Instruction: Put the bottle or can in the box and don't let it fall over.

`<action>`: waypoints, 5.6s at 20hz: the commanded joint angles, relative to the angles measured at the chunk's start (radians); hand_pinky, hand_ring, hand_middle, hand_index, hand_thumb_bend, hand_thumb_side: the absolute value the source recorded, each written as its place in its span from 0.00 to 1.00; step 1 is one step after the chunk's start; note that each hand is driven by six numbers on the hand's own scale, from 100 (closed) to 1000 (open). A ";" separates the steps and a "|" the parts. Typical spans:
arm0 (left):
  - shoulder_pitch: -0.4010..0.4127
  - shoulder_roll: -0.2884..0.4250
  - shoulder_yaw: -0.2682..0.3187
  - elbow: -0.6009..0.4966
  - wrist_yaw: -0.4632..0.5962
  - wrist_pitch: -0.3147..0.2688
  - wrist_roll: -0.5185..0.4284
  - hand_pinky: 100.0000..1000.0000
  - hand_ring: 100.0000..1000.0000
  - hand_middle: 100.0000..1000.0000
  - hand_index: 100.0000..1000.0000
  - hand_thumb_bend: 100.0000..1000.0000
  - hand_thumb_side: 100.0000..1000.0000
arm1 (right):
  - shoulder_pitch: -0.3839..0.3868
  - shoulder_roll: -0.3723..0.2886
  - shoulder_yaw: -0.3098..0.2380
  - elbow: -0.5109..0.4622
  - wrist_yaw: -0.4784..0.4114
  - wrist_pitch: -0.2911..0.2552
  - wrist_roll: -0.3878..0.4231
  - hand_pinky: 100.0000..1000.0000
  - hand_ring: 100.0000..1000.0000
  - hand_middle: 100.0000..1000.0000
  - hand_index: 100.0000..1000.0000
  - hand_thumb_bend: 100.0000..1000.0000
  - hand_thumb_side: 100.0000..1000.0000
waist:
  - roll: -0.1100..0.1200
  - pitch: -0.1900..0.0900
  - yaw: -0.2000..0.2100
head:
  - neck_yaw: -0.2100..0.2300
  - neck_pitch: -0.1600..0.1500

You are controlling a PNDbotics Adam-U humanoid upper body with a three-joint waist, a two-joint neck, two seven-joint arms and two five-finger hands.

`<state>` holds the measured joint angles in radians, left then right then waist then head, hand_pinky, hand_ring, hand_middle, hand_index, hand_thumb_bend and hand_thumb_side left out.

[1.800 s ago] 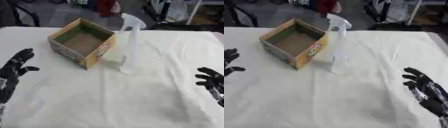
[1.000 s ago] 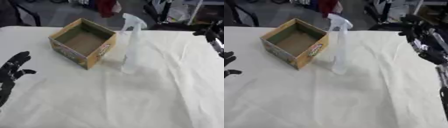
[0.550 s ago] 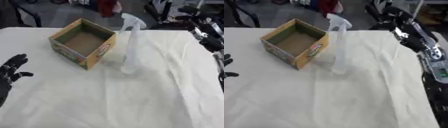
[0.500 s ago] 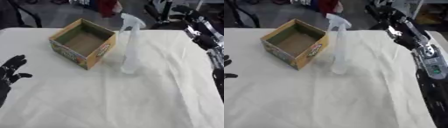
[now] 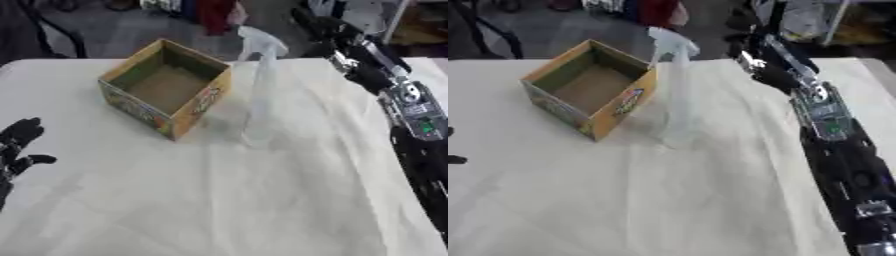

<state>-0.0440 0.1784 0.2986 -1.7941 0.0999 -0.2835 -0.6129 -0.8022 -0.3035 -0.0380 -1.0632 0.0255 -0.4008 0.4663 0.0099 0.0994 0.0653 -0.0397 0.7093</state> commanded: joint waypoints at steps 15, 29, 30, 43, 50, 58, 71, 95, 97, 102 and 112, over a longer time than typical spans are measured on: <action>-0.024 0.001 -0.004 -0.007 0.022 0.009 -0.023 0.70 1.00 0.96 1.00 0.41 1.00 | -0.065 0.043 -0.009 0.064 0.069 -0.021 -0.007 0.78 0.89 0.95 0.96 0.00 0.49 | 0.000 -0.011 0.025 | -0.022 -0.008; -0.026 0.000 -0.001 -0.006 0.027 0.010 -0.030 0.70 1.00 0.96 1.00 0.41 1.00 | -0.071 0.069 0.004 0.045 0.059 -0.020 0.010 0.78 0.89 0.94 0.96 0.00 0.48 | 0.000 -0.012 0.027 | -0.023 -0.007; -0.026 0.000 -0.001 -0.006 0.028 0.010 -0.031 0.70 1.00 0.96 1.00 0.41 1.00 | -0.071 0.070 0.005 0.043 0.058 -0.019 0.011 0.78 0.89 0.94 0.96 0.00 0.48 | 0.000 -0.012 0.027 | -0.022 -0.007; -0.026 0.001 0.006 -0.006 0.029 0.010 -0.030 0.70 1.00 0.96 1.00 0.41 1.00 | -0.056 0.069 0.020 0.016 0.046 -0.027 0.030 0.78 0.89 0.94 0.96 0.00 0.48 | -0.001 -0.013 0.023 | -0.015 -0.005; -0.025 0.002 0.011 -0.007 0.028 0.009 -0.027 0.70 1.00 0.96 1.00 0.41 1.00 | -0.025 0.068 0.030 -0.003 0.043 -0.030 0.044 0.78 0.89 0.94 0.96 0.00 0.48 | 0.000 -0.013 0.016 | -0.006 -0.005; -0.025 0.003 0.012 -0.007 0.029 0.008 -0.028 0.70 1.00 0.96 1.00 0.41 1.00 | -0.021 0.076 0.036 -0.019 0.040 -0.026 0.048 0.78 0.89 0.94 0.96 0.00 0.48 | 0.001 -0.014 0.014 | -0.006 -0.007; -0.027 0.001 0.013 -0.005 0.030 0.010 -0.031 0.70 1.00 0.96 1.00 0.41 1.00 | -0.034 0.087 0.040 -0.033 0.030 -0.020 0.041 0.80 0.89 0.95 0.95 0.00 0.48 | 0.000 -0.015 0.020 | -0.010 -0.008; -0.044 -0.003 0.052 -0.011 0.028 0.013 0.009 0.70 1.00 0.96 1.00 0.40 1.00 | -0.053 0.109 0.060 -0.003 0.067 -0.026 0.065 0.80 0.89 0.94 0.96 0.00 0.47 | 0.010 -0.013 0.051 | -0.027 -0.009; -0.047 -0.004 0.058 -0.013 0.028 0.013 0.017 0.70 1.00 0.96 1.00 0.40 0.99 | -0.053 0.114 0.057 0.012 0.084 -0.027 0.062 0.79 0.89 0.94 0.96 0.00 0.47 | 0.013 -0.011 0.055 | -0.028 -0.010; -0.050 -0.005 0.073 -0.017 0.028 0.016 0.036 0.70 1.00 0.95 1.00 0.40 0.98 | -0.054 0.119 0.052 0.035 0.111 -0.033 0.054 0.79 0.89 0.94 0.95 0.00 0.47 | 0.015 -0.010 0.060 | -0.030 -0.010; -0.052 -0.006 0.080 -0.022 0.029 0.020 0.048 0.70 1.00 0.95 1.00 0.40 0.98 | -0.037 0.143 0.051 0.076 0.169 -0.038 0.040 0.78 0.87 0.90 0.92 0.00 0.43 | 0.017 -0.010 0.061 | -0.029 -0.011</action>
<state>-0.0834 0.1585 0.3686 -1.7940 0.1265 -0.2631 -0.5699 -0.8225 -0.1592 0.0189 -0.9813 0.1853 -0.4380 0.5105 0.0232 0.0994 0.1243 -0.0680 0.7094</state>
